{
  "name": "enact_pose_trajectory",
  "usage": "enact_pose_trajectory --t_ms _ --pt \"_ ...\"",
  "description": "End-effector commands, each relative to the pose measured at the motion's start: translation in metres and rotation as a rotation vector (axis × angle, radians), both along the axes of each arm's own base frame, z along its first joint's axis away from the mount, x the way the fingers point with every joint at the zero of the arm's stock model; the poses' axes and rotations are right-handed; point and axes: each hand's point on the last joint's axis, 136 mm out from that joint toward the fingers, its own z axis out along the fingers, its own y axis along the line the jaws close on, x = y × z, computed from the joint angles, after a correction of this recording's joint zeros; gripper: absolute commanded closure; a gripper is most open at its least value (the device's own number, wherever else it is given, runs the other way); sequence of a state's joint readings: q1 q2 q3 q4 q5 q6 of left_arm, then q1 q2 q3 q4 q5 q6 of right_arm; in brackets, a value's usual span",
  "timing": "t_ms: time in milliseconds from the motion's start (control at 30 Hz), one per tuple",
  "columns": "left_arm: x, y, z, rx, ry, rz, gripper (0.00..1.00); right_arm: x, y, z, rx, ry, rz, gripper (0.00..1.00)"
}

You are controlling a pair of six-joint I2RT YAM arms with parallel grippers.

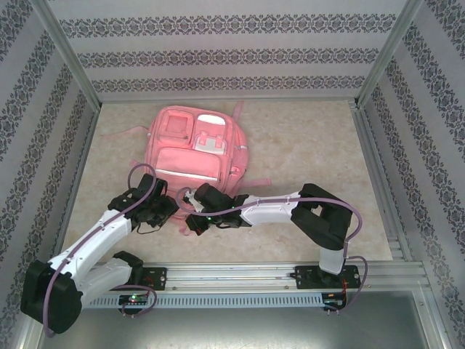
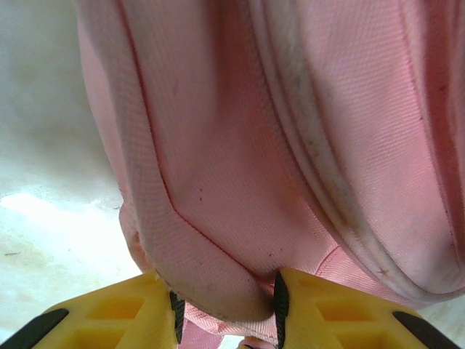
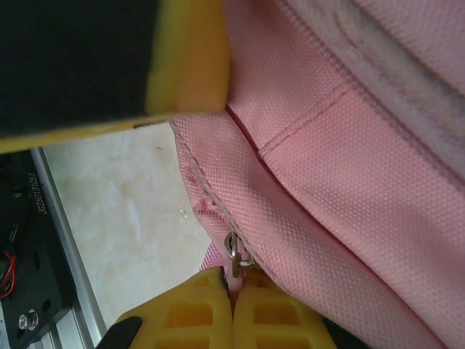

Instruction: Pack the student bag

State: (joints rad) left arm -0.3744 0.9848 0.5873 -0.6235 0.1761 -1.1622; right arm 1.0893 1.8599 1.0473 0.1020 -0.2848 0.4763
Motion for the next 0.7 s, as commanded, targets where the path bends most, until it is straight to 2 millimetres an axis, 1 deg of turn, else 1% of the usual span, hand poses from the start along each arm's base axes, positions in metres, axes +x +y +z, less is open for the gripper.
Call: enact_pose_trajectory --t_ms 0,33,200,400,667 --pt "0.004 -0.005 -0.006 -0.025 -0.003 0.035 0.62 0.007 0.008 0.002 0.025 -0.026 -0.029 1.00" --pt "0.005 -0.005 -0.007 -0.020 -0.007 0.033 0.63 0.007 0.008 0.003 0.025 -0.026 -0.027 1.00" --pt "0.016 0.006 -0.009 0.064 -0.042 0.041 0.83 0.008 0.002 0.000 0.013 -0.026 -0.033 1.00" --pt "0.019 0.011 -0.004 0.100 -0.064 0.039 1.00 0.011 -0.017 -0.004 -0.025 -0.038 -0.052 1.00" --pt "0.016 0.018 0.002 0.125 -0.079 0.037 1.00 0.013 -0.043 -0.013 -0.060 -0.020 -0.068 1.00"
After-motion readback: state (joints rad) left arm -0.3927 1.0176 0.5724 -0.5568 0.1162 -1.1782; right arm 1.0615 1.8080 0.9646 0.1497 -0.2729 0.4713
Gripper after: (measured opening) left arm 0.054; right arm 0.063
